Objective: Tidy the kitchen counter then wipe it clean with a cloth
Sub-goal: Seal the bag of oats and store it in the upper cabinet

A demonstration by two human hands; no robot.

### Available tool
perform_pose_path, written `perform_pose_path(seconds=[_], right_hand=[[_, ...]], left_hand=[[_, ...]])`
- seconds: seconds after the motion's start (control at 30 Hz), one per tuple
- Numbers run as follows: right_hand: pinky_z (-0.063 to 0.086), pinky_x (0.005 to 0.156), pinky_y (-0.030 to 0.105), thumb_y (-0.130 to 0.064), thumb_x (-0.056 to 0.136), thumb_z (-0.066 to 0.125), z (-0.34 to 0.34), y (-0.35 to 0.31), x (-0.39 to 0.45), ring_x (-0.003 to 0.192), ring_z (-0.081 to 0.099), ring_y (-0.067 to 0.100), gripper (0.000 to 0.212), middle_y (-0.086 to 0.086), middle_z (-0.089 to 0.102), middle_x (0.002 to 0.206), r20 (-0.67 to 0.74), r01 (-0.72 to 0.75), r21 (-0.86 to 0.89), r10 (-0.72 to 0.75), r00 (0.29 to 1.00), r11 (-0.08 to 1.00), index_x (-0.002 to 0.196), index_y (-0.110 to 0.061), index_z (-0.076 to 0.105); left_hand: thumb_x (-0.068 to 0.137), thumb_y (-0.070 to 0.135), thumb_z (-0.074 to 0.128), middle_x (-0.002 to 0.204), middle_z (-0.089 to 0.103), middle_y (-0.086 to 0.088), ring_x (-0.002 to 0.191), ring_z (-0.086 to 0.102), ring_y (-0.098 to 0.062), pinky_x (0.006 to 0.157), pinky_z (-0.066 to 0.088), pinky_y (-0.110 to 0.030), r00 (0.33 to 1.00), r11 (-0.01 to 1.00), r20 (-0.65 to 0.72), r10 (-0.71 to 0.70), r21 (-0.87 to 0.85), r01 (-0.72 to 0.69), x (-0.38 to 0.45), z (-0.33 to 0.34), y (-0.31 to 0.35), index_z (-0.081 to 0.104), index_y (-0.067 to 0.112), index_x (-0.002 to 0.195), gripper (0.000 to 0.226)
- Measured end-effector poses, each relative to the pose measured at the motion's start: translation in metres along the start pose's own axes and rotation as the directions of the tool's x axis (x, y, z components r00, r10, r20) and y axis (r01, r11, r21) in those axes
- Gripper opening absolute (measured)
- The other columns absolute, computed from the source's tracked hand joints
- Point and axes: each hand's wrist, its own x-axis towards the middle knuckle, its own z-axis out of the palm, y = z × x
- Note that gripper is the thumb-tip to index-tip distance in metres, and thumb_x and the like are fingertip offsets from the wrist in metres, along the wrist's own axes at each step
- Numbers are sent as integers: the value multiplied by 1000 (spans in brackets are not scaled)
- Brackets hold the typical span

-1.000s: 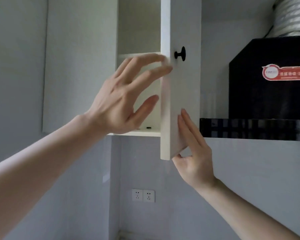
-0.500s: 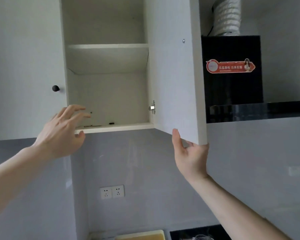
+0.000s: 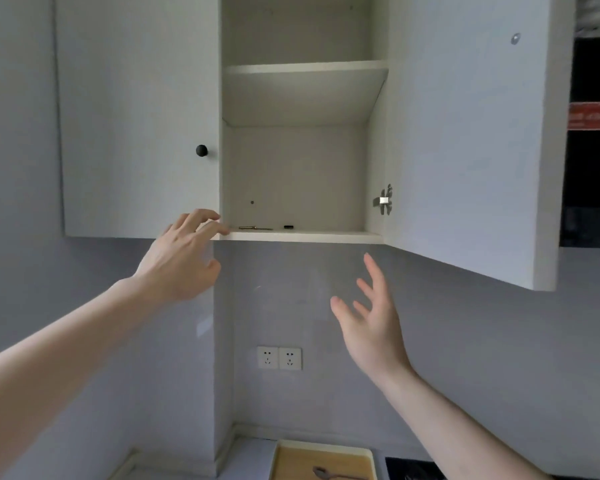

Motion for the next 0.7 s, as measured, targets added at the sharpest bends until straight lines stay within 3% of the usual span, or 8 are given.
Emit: perform_pose_path(seconds=[0.23,0.4,0.6,0.7], right_hand=[[43,107,23,-15,92,70,56,3,6,135,43,-4,70,-28,40,149,270,53,-62,-34,962,997,149,-39,40],[45,109,30,-15,90,71,65,62,-39,135,44,0,61,-18,47,147,503,115,-235,19,864,965,145,-31,49],[43,112,37,-21,90,70,48,153,-117,133,45,2,56,-19,47,143,637,40,-448,287,715,893,142,-32,51],[34,114,27,-24,92,69,39,188,-152,138,41,7,60,-15,42,149,671,5,-570,462,580,822,146,-32,44]], left_hand=[[77,25,68,141,43,10,125,47,-22,101,44,-38,993,996,78,-90,24,88,-40,-6,-30,57,30,130,55],[81,28,66,140,42,10,124,45,-20,99,46,-38,970,997,235,-61,-41,72,-115,16,-12,53,31,134,55],[81,32,65,143,39,12,127,42,-15,102,44,-32,864,975,495,-89,-134,177,-227,78,15,47,32,137,59],[82,34,63,143,38,11,127,43,-15,101,44,-29,780,955,617,-109,-152,253,-273,115,26,46,30,139,59]])
